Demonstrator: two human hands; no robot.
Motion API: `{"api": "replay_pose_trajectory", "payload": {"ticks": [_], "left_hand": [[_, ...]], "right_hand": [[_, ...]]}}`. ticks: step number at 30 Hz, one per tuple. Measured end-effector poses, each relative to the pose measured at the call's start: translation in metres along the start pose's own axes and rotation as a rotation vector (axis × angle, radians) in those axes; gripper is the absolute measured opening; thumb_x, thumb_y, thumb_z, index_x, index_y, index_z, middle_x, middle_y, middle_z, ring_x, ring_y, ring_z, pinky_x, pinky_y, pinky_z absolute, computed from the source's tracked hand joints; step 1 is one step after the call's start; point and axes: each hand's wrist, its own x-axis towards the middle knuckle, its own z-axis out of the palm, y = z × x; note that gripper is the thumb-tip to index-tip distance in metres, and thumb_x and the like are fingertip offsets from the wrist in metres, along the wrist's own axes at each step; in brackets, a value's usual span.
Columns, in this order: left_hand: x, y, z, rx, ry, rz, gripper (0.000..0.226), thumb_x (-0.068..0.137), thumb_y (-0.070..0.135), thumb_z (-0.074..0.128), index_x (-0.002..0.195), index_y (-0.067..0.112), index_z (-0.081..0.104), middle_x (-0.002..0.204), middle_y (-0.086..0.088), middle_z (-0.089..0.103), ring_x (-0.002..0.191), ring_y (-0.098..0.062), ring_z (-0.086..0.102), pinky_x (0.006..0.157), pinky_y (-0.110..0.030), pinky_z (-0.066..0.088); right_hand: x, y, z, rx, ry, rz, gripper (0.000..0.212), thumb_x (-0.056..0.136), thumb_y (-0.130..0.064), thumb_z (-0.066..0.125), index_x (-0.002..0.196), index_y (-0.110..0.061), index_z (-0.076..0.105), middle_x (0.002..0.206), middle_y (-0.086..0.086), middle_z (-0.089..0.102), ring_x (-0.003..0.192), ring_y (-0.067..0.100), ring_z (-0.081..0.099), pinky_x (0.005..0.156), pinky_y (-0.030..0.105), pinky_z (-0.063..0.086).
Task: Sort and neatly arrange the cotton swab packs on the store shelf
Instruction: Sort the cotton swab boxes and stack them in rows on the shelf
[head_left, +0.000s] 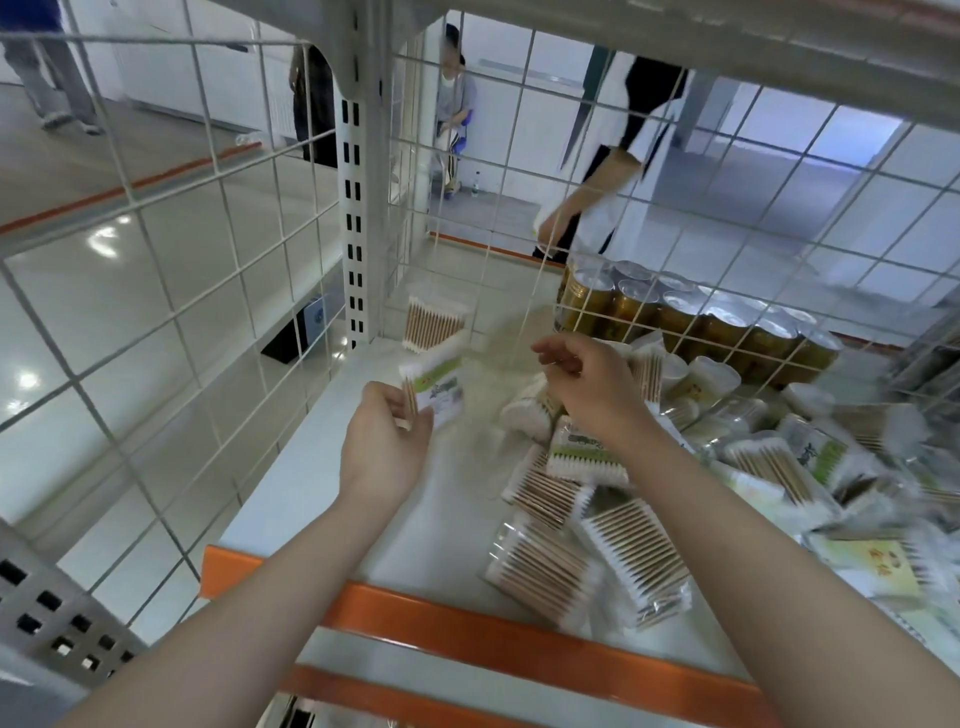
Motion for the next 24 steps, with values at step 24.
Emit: {"api": "replay_pose_trajectory", "payload": {"ticks": [24], "left_hand": [[0.042,-0.008,0.009,0.352,-0.254,0.191,0.069,0.082,0.009,0.058,0.141,0.029,0.028,0.141,-0.012,0.017,0.094,-0.041,0.057,0.081,-0.044,0.05]], "right_hand": [[-0.003,0.033,-0.033,-0.21,0.219,-0.058,0.023,0.09,-0.005,0.048,0.105,-0.014,0.063,0.097,-0.006,0.056,0.088,0.006,0.051,0.068,0.007,0.036]]}}
